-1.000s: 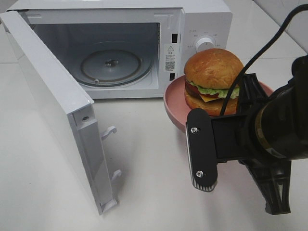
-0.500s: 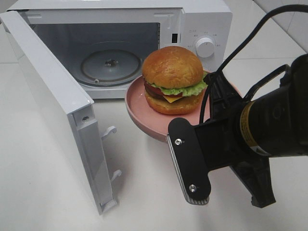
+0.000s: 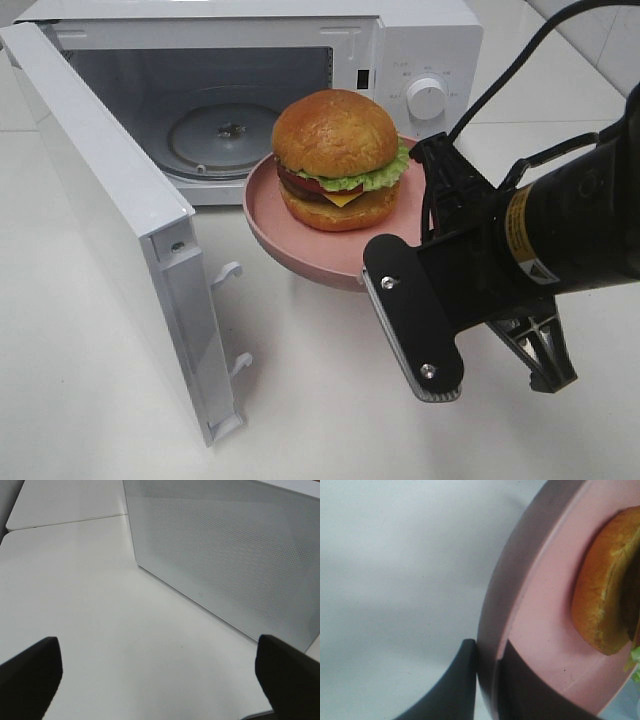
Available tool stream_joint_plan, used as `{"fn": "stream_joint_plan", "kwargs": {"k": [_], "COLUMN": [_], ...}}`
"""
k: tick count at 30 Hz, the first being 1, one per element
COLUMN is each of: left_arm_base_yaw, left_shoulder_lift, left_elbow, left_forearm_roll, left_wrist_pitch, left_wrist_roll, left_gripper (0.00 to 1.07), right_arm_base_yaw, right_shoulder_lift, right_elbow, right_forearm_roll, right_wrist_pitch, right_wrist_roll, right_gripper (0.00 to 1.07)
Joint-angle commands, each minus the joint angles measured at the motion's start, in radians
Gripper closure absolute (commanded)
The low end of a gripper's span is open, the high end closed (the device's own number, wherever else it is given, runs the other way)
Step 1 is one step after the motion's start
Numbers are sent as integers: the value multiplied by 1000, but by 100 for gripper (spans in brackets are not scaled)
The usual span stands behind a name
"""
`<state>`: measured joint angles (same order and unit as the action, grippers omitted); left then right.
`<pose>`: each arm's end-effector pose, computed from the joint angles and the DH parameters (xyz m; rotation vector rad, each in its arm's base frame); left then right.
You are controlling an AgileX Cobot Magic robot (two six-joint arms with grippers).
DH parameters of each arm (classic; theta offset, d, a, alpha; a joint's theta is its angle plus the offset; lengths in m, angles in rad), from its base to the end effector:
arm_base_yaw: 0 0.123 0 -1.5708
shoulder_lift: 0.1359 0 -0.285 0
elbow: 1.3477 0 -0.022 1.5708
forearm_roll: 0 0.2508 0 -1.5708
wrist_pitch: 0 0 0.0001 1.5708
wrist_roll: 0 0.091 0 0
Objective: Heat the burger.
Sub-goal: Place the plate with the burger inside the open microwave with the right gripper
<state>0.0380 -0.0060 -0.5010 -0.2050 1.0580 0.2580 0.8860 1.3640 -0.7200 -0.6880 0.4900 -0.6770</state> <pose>-0.0061 -0.0164 0.2791 0.2314 2.0049 -0.0573 0.1824 0.1802 0.2229 -2.2010 1.2742 -0.5499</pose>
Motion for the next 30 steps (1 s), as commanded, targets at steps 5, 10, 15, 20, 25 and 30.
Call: {"fn": "stream_joint_plan", "kwargs": {"k": [5,10,15,20,25,30], "left_arm_base_yaw": [-2,-2,-2,-2,-2,-2], "left_shoulder_lift": [-23,-23,-23,-23,-23,-23], "left_elbow": [3,3,3,3,3,3], "left_forearm_roll": [-4,-4,-4,-4,-4,-4], "left_wrist_pitch": [-12,-12,-12,-12,-12,-12], "left_wrist_roll": [-2,-2,-2,-2,-2,-2], "left_gripper": [9,9,9,9,9,9], "right_arm_base_yaw": [-124,-192,-247,-268,-268,-268], "right_shoulder_lift": [-10,-10,-10,-10,-10,16], "right_elbow": [-1,-1,-1,-1,-1,-1], "right_forearm_roll": [136,306,540,715,756,756], "right_wrist_pitch": [-153,-221,-259,-259,-300,-322], "right_wrist_roll": [-253,-475,-756,-930,-1003,-1003], "right_gripper": [102,102,102,102,102,102]}}
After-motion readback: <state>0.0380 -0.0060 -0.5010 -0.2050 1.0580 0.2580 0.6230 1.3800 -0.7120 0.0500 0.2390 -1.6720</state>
